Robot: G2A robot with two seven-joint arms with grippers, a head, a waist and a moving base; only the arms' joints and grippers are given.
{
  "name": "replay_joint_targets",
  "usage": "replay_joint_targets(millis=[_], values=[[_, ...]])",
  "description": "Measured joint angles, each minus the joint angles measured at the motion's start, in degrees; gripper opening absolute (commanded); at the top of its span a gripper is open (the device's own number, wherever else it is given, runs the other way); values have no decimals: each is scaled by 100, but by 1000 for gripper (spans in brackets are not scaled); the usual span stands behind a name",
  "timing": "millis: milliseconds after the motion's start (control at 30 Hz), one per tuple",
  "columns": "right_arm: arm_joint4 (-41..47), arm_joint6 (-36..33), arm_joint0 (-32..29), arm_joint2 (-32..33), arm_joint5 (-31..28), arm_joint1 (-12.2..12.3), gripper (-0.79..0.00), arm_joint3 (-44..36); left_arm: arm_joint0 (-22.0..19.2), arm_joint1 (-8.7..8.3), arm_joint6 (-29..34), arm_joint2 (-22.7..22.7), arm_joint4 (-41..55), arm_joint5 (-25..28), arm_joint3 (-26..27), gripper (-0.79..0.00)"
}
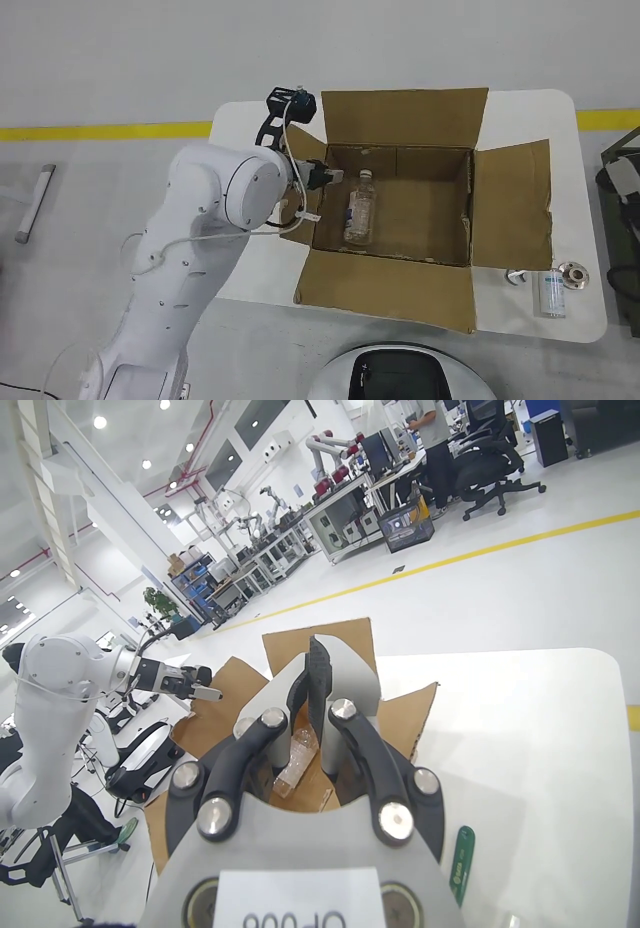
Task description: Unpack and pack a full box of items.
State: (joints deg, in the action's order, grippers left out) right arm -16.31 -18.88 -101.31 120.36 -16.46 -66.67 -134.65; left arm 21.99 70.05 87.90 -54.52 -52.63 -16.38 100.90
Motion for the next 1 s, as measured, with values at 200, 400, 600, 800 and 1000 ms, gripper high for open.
replay_joint_targets(millis=[200,400,600,800,1000], values=[[-28,21,-60,11,12,-10,-751,0,222,-33,-1,-190,16,-1,-75,0],[-36,24,-98,34,3,-17,-739,0,380,-20,-76,-212,185,-77,-284,0],[-189,-78,-136,70,36,-15,-677,0,437,4,-183,-202,419,-90,-470,0],[-358,-91,-181,71,87,-20,-613,0,517,1,-300,-216,423,-62,-644,0],[-384,-87,-219,63,97,-27,-588,0,576,-6,-322,-258,445,-55,-701,0]])
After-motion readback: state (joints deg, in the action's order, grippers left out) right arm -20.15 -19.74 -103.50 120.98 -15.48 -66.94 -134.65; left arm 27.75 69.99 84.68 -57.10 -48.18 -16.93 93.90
